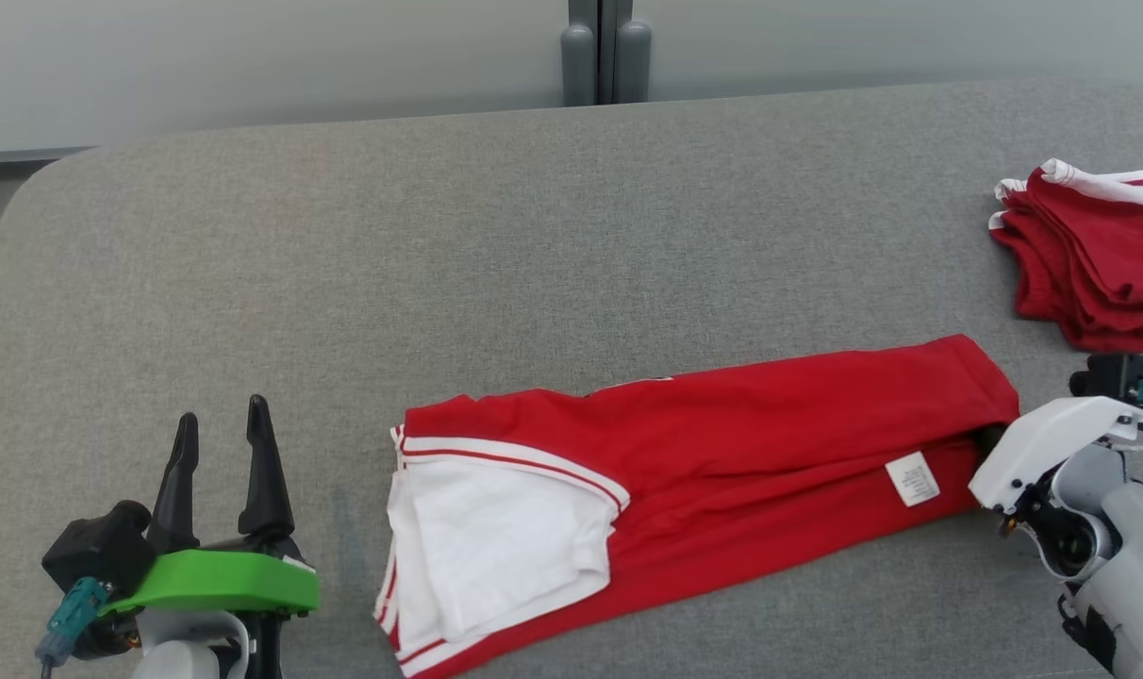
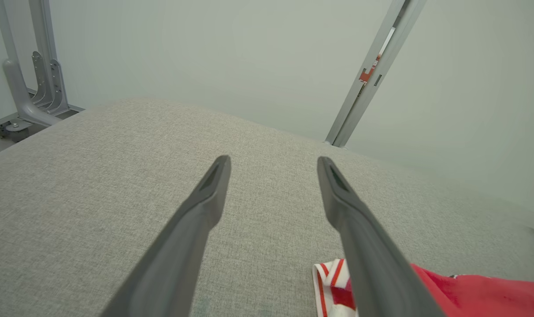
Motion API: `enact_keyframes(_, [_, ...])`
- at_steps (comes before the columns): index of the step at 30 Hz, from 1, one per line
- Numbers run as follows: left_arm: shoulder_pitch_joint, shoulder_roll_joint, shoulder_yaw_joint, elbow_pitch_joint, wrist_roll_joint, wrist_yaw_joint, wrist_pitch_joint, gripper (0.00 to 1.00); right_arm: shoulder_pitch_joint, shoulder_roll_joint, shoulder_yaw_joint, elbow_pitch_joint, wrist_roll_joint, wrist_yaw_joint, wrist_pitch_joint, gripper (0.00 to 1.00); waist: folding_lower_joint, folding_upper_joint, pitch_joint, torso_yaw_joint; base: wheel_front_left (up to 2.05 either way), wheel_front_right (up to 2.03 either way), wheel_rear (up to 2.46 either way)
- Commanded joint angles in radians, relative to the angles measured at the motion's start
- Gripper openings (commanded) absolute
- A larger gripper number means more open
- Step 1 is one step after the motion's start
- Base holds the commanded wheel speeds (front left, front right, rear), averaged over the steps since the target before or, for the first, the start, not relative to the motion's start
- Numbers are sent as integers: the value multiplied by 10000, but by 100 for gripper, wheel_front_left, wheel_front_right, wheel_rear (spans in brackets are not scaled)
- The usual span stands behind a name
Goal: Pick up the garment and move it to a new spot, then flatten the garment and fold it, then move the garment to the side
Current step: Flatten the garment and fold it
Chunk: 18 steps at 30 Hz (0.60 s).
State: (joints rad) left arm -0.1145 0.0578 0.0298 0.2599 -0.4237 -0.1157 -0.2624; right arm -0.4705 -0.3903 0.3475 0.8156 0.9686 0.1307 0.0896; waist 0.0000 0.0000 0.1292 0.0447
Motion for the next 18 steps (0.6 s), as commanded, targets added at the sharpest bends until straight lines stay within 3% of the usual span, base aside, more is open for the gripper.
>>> enact_keyframes(1, [1, -3, 43, 16, 68, -51, -26, 100, -152, -190, -77, 96, 9, -3, -218, 0, 0, 0, -34, -12, 0, 0, 0])
enact_keyframes(10, [97, -35, 81, 154, 40, -67, -26, 100, -409, -450, -127, 608, 35, -8, -1136, 0, 0, 0, -169, -77, 0, 0, 0])
enact_keyframes(18, [204, -42, 118, 259, 66, -87, -26, 100, -339, -543, 113, -380, -73, -7, -1805, 0, 0, 0, -428, -16, 0, 0, 0])
